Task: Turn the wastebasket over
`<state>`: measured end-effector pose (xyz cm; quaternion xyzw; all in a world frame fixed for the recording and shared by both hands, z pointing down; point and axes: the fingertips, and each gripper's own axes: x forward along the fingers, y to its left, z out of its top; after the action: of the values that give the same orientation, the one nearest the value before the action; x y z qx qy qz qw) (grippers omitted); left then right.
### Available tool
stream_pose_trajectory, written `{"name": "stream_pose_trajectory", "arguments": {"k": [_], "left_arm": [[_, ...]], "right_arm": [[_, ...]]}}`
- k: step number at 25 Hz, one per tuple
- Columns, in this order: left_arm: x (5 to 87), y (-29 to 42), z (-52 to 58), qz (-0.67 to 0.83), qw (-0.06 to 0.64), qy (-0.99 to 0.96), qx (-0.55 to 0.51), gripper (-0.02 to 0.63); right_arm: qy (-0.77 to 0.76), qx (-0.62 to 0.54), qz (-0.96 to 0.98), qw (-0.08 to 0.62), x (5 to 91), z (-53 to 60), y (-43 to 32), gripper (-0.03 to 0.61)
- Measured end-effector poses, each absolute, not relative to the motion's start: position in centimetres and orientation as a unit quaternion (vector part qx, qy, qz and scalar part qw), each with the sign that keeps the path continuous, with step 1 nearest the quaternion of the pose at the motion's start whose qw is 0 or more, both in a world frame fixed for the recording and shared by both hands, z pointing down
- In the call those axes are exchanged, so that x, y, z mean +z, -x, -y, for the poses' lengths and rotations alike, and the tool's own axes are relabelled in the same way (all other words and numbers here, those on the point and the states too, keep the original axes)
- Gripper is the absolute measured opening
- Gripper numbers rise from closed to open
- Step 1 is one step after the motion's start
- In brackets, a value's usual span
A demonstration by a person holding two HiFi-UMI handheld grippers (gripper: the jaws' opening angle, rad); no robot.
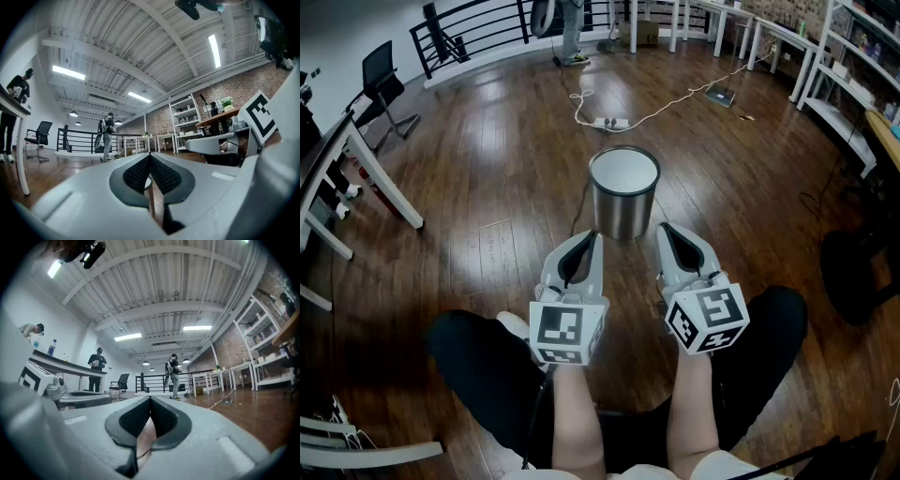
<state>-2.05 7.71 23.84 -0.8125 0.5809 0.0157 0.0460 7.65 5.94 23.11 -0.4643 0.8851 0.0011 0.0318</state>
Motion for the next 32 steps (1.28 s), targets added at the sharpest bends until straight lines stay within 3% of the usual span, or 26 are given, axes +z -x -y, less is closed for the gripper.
{"name": "stream_pose_trajectory", "arguments": {"k": [8, 21, 23, 28, 32], "left_arm": [[23.5, 5.8, 2.7, -0.601, 0.025, 0.797, 0.052, 0.017], [25.7, 7.9, 19.5, -0.622, 0.031, 0.782, 0.026, 0.026], [26.9, 8.5, 21.5, -0.627, 0.017, 0.779, 0.024, 0.055], [29.7, 10.0, 25.1, -0.633, -0.013, 0.774, 0.024, 0.086], [32.3, 11.5, 26.8, -0.639, -0.037, 0.768, 0.016, 0.131]], "right_arm": [[0.475, 0.021, -0.880, 0.016, 22.6, 3.7, -6.1, -0.009], [0.426, 0.014, -0.904, -0.036, 26.2, 20.8, -2.7, -0.004], [0.427, 0.008, -0.903, -0.052, 27.3, 23.0, -2.4, 0.083], [0.427, -0.016, -0.900, -0.085, 30.6, 26.9, -1.8, 0.114], [0.429, -0.037, -0.893, -0.134, 34.8, 29.2, -1.0, 0.183]]}}
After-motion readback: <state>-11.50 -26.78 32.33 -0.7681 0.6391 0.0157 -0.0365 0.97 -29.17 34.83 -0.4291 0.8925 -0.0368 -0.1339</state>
